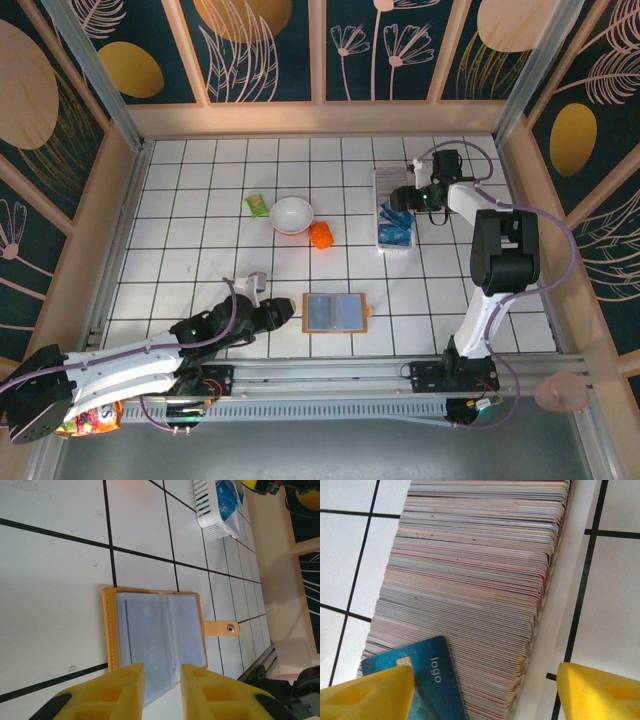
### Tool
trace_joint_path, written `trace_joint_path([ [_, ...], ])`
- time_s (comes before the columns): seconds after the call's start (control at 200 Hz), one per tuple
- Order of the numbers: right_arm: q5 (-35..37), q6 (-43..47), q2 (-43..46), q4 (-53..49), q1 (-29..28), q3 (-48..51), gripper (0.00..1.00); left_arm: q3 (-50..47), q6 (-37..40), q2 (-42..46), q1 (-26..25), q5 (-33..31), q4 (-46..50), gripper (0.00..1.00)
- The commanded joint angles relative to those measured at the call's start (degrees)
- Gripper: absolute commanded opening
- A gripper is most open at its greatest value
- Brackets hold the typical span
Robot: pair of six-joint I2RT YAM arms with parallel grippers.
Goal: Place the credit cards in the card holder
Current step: Pick up the credit card from the storage box.
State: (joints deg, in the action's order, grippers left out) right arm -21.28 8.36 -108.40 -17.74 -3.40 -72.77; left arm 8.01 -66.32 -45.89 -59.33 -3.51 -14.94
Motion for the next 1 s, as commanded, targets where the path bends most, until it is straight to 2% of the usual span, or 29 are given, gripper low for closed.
trace_joint_path([
  [0.0,-0.2,-0.78,-0.83,1.12,-0.26,-0.51,0.7,-0.59,-1.24,0.8,-0.3,-0.74,0.45,0.25],
  [0.245,-3.15,-3.88,0.65,4.25,1.14,1.07,0.6,-0.7,-1.35,1.13,-0.3,-0.74,0.54,0.25],
  [0.52,-6.34,-5.65,1.62,6.41,2.24,3.28,0.43,-0.72,-1.59,0.89,-0.3,-0.59,0.11,0.25],
  [0.586,-6.73,-6.28,1.7,6.66,2.62,3.51,0.46,-0.66,-1.58,0.8,-0.27,-0.59,0.0,0.25],
  [0.816,-8.68,-7.84,2.52,8.23,2.87,4.39,0.7,-0.54,-1.42,0.71,-0.3,-0.58,0.08,0.24],
  [0.996,-8.52,-6.82,1.46,7.14,2.71,3.79,0.71,-0.54,-1.44,0.27,-0.35,-0.52,-0.24,0.24],
])
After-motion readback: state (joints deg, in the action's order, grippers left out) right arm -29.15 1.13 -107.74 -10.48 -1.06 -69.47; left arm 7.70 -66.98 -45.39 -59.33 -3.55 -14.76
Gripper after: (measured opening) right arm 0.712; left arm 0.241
